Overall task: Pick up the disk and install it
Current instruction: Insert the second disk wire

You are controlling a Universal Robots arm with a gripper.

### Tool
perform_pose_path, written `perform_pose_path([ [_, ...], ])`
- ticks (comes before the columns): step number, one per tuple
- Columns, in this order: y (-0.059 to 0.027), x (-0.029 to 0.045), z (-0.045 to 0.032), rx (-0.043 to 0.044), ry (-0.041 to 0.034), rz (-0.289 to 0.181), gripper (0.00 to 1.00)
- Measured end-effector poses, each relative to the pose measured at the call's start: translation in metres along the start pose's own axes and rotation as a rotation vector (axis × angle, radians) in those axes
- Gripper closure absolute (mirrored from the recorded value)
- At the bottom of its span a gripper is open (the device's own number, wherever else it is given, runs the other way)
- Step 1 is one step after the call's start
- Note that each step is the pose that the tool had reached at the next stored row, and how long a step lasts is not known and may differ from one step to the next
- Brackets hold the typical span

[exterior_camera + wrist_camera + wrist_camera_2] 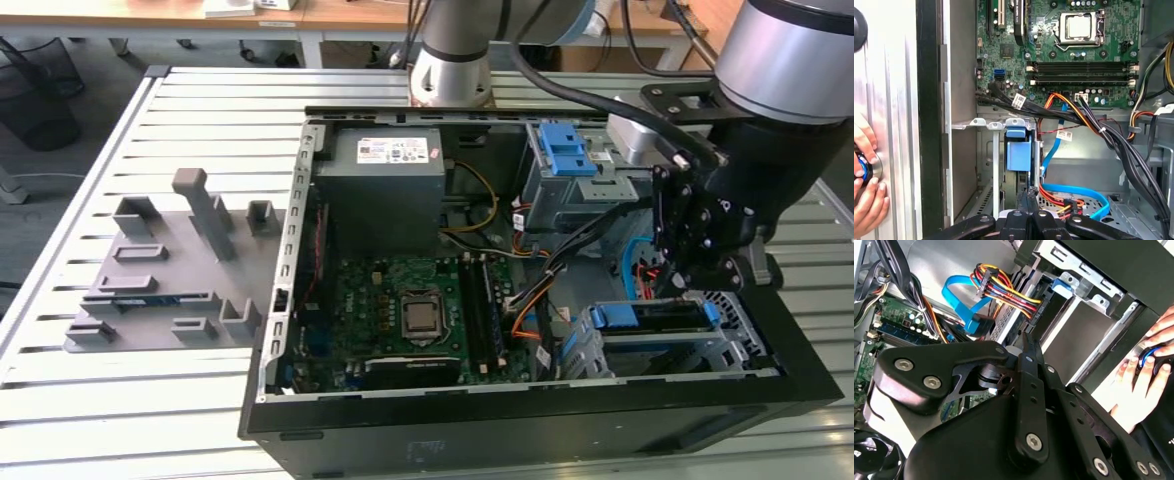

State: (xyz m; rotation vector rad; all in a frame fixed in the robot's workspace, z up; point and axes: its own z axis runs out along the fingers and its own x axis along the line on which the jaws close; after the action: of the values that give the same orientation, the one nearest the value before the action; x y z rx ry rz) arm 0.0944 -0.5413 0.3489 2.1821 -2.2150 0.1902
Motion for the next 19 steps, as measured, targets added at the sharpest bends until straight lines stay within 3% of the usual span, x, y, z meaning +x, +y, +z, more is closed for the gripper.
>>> perform_pose_path([
  [7, -0.0003, 0.0, -0.0091, -0.0006, -0.0003, 0.0, 0.89],
  [12, -0.0005, -0.0006, -0.0097, -0.0175, -0.0002, -0.002, 0.89],
  [19, -0.001, -0.0015, -0.0151, -0.0188, 0.0, -0.002, 0.89],
])
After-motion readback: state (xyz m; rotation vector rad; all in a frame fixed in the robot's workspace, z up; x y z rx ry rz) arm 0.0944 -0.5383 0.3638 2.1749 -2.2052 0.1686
